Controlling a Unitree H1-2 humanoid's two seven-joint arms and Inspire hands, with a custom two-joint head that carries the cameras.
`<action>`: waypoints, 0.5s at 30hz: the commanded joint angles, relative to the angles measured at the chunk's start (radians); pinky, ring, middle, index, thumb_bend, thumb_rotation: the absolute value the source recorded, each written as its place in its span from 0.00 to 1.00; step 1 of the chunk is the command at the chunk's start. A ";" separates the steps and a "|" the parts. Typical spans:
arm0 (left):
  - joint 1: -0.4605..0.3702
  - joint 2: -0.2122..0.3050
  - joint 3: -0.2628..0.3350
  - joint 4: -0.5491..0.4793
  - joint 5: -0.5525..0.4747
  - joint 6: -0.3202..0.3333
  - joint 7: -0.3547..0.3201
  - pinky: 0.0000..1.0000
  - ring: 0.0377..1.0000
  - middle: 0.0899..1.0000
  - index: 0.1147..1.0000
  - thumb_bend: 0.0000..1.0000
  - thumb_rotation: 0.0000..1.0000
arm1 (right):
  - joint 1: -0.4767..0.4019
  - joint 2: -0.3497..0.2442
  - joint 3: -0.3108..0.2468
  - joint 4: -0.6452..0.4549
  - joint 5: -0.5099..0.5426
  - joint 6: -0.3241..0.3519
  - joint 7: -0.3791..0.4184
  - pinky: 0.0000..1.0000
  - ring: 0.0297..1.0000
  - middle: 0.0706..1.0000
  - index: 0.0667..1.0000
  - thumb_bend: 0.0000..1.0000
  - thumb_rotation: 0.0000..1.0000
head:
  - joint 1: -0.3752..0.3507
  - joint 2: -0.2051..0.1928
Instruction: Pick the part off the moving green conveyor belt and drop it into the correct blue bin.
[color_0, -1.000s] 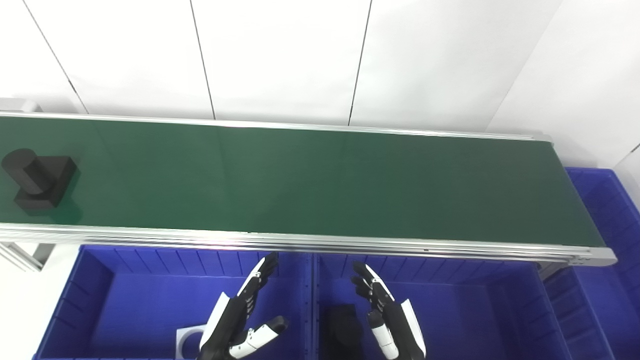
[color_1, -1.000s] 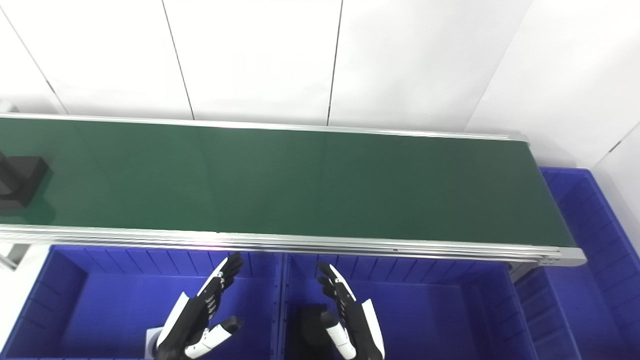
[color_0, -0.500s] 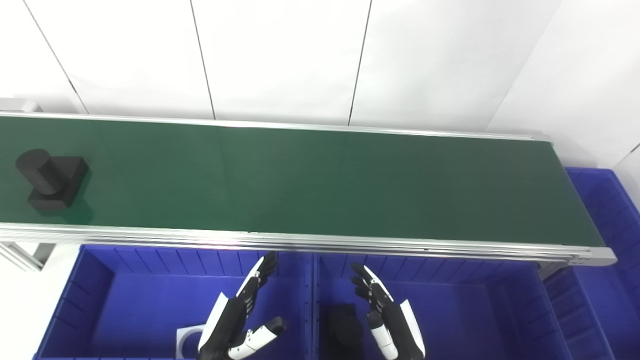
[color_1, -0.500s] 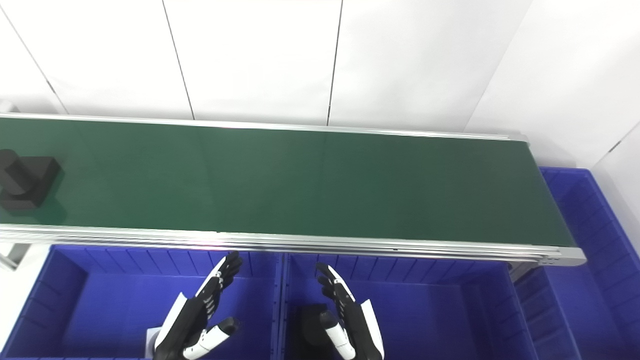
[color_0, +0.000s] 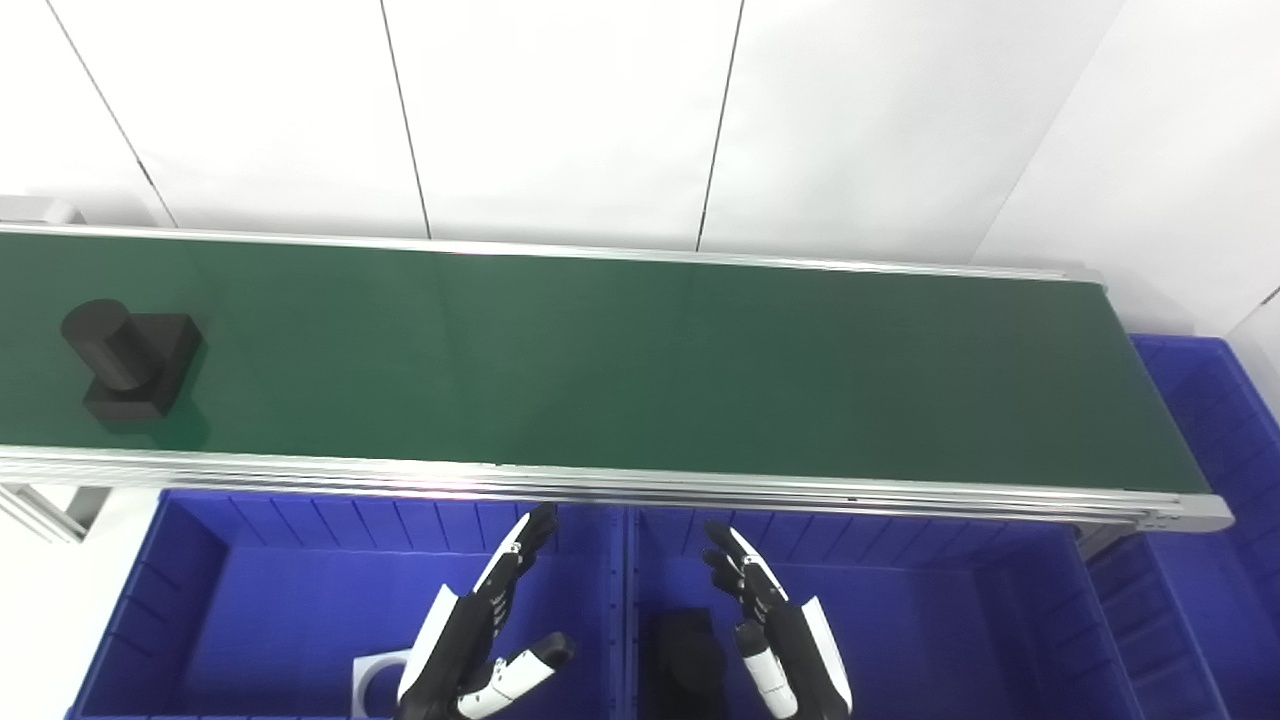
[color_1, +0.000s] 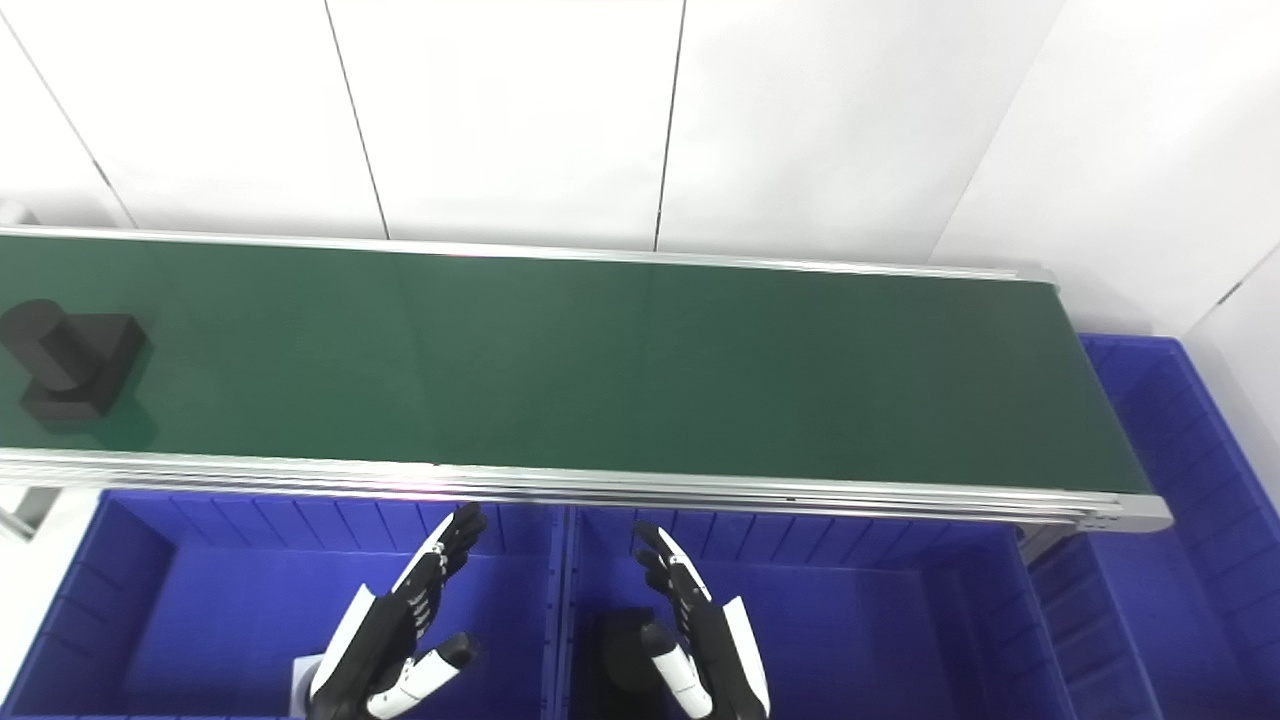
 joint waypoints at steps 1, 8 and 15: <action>-0.011 -0.004 -0.001 -0.015 -0.002 -0.028 0.008 0.99 0.97 0.96 0.96 0.75 0.78 | -0.004 0.006 0.000 -0.022 0.005 -0.031 0.001 0.89 0.90 0.93 0.90 0.84 1.00 | 0.002 -0.001; -0.015 -0.010 -0.001 0.006 0.017 -0.066 0.025 0.96 0.96 0.95 0.94 0.78 0.99 | 0.007 0.008 0.000 -0.037 0.009 -0.014 0.002 0.89 0.89 0.93 0.90 0.91 1.00 | 0.004 0.001; -0.016 -0.019 0.000 0.008 0.027 -0.079 0.040 0.97 0.96 0.94 0.92 0.83 1.00 | 0.006 0.003 -0.001 -0.041 -0.006 -0.019 -0.002 0.89 0.89 0.93 0.91 0.90 1.00 | 0.006 0.001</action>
